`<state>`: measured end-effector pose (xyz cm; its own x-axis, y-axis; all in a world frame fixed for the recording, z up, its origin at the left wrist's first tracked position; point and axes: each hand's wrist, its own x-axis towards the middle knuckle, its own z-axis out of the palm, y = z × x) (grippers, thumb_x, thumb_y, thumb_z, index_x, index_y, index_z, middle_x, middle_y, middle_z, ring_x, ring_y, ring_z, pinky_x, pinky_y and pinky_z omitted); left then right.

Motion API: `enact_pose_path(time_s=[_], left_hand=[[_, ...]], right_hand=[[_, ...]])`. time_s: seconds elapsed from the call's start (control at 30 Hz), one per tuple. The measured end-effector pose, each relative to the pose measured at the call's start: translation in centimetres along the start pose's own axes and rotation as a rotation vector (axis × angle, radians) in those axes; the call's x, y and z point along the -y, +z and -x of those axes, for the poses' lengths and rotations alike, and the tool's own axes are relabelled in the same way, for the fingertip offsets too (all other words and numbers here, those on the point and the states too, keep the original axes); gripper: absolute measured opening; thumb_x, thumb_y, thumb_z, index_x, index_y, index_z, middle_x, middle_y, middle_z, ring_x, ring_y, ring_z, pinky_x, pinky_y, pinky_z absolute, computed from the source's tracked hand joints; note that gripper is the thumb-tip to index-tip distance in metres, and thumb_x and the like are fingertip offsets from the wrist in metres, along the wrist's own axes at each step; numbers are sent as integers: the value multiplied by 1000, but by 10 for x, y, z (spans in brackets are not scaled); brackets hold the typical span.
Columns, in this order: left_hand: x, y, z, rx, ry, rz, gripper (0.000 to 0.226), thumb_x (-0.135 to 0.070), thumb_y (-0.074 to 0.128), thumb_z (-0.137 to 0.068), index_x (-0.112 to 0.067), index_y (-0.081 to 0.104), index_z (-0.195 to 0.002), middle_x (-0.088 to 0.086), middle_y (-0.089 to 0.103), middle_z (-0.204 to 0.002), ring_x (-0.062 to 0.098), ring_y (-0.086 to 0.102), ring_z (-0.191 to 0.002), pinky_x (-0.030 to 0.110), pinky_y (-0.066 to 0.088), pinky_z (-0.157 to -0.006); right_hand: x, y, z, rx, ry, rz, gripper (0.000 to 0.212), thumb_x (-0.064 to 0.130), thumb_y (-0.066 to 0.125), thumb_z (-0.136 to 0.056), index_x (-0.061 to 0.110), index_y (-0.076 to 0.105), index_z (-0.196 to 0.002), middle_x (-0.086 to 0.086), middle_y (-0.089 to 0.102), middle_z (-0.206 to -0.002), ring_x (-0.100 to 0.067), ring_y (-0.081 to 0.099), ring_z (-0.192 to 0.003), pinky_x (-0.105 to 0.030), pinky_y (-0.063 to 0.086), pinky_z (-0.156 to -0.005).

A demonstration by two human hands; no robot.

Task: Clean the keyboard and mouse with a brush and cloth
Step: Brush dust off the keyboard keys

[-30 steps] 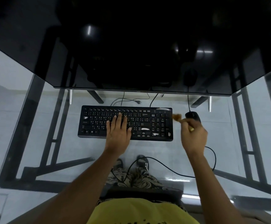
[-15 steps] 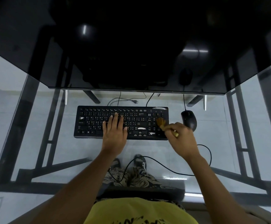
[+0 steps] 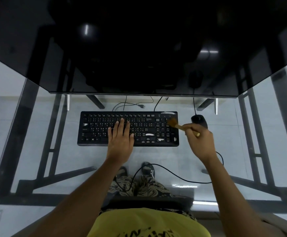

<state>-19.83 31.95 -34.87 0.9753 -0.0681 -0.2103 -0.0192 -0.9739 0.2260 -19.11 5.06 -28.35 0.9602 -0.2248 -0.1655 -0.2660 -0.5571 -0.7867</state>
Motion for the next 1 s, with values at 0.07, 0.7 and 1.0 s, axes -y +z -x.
enact_pose_path(time_s=[0.07, 0.7, 1.0], left_hand=[[-1, 0, 0, -8, 4, 1, 63, -41, 11, -97, -9, 31, -147, 15, 26, -155, 30, 19, -144, 51, 8, -117], [4, -5, 29, 26, 241, -129, 59, -25, 28, -86, -4, 46, -137, 12, 45, -145, 27, 35, -138, 51, 20, -114], [20, -16, 26, -58, 134, -71, 61, -25, 26, -88, 0, 36, -143, 16, 38, -149, 31, 25, -143, 48, 15, -116]], right_hand=[[-2, 1, -3, -114, 47, 66, 23, 11, 51, -89, 22, 71, -87, -1, 65, -73, -11, 53, -59, -22, 39, -55], [53, 68, -17, 13, -263, 181, 24, 17, 52, -94, 14, 67, -113, -8, 62, -102, -20, 58, -80, -32, 52, -73], [60, 70, 42, 393, -456, 308, 28, 33, 47, -86, 20, 71, -86, 1, 65, -87, -19, 62, -70, -32, 54, -65]])
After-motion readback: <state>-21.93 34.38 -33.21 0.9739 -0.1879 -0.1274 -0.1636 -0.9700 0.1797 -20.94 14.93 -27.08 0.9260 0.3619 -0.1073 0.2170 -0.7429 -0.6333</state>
